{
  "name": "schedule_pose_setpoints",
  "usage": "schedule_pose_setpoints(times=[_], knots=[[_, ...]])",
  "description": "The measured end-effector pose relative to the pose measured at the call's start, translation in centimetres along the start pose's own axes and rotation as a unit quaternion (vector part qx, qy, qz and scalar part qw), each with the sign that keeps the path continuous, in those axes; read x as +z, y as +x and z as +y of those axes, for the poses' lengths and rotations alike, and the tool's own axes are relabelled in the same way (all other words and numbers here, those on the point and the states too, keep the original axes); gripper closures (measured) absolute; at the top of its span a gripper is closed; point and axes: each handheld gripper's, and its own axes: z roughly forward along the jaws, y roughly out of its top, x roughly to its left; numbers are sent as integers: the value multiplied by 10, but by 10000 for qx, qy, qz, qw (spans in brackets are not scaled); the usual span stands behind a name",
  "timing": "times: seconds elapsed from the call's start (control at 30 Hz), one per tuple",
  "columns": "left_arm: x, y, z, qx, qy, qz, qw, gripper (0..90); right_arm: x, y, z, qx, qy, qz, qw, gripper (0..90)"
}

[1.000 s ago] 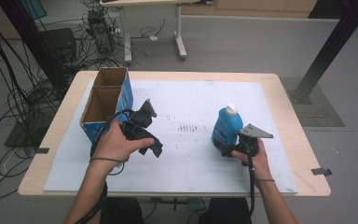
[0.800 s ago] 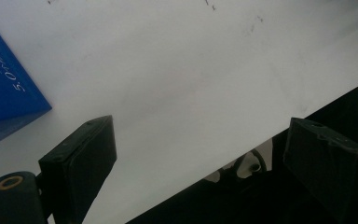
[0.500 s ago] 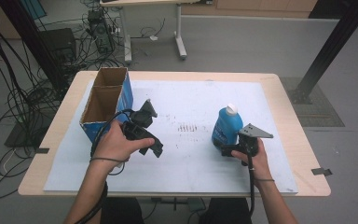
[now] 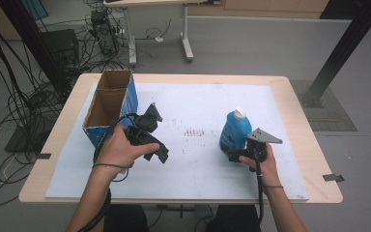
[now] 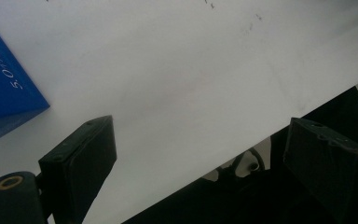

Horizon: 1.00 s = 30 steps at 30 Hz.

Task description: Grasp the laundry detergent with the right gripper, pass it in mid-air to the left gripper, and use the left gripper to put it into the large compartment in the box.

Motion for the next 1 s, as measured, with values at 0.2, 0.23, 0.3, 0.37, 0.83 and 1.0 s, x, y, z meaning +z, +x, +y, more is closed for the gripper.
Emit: schedule_pose_setpoints(times=[0.2, 0.23, 0.3, 0.37, 0.83, 1.0], knots=[[0, 0, 0, -3, 13, 6, 10000, 97, -1, 0, -1, 51, -30, 6, 10000, 119], [0, -1, 0, -8, 8, -4, 10000, 97, -1, -1, -1, 53, -34, 9, 10000, 123], [0, -1, 0, -5, -9, 4, 10000, 97, -2, -1, -2, 61, -43, 17, 10000, 155], [0, -1, 0, -2, 11, -1, 10000, 97, -2, 0, -2, 79, -49, 1, 10000, 181], [0, -2, 1, 11, 2, -11, 10000, 97, -1, 1, -4, -5, -125, -105, 9999, 383], [1, -3, 1, 20, 24, -22, 10000, 97, -1, 2, -5, -112, -159, -140, 9997, 394]])
